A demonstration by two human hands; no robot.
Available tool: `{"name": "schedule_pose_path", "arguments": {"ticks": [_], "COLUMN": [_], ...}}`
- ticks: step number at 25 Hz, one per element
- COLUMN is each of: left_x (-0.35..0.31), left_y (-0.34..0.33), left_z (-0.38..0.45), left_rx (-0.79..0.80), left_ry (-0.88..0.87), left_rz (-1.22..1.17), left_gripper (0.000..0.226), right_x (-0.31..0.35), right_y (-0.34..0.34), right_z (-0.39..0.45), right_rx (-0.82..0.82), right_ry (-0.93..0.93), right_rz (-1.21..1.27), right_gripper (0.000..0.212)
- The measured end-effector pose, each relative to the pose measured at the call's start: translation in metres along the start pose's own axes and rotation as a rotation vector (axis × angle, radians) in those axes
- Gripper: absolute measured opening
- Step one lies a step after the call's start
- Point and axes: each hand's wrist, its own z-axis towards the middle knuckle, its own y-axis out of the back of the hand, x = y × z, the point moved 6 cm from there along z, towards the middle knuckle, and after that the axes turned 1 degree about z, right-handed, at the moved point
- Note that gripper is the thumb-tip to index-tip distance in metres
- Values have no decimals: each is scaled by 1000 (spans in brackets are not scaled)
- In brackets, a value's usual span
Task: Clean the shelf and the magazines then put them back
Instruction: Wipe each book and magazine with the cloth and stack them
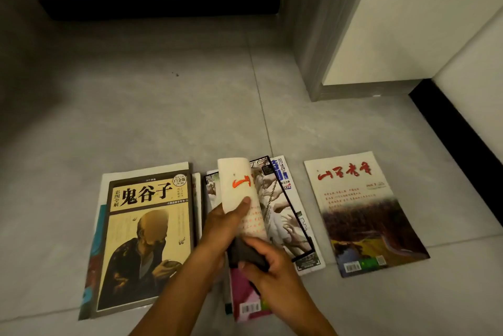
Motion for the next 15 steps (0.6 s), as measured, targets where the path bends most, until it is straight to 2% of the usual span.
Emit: {"name": "schedule_pose_path", "arguments": {"ticks": [2, 3, 6, 8, 9, 11, 13, 15], "left_x": [-1, -10, -39, -54, -61, -74, -83, -89], "left_y": [9, 9, 10, 11, 13, 11, 0, -11], "left_z": [2, -2, -18, -34, -39, -47, -54, -59], "left_rx": [1, 23, 73, 120, 134, 182, 245, 260], "left_ry": [-38, -88, -239, -300, -341, -409, -476, -530], "left_rz": [113, 190, 304, 315, 336, 400, 482, 540], "left_gripper": [22, 20, 20, 17, 18, 21, 21, 22], "right_x": [5, 10, 42, 86, 114, 161, 187, 192], "right_y": [-3, 5, 55, 84, 91, 88, 77, 67], "right_z": [-6, -7, -14, -30, -39, -44, -39, -32], "right_rx": [36, -21, -392, -576, -601, -513, -419, -368], "right_ry": [-32, -44, 90, 335, 483, 690, 737, 698], "right_rz": [188, 283, 330, 331, 268, -22, -429, -662], "right_gripper": [40, 40, 38, 36, 37, 44, 51, 55]}}
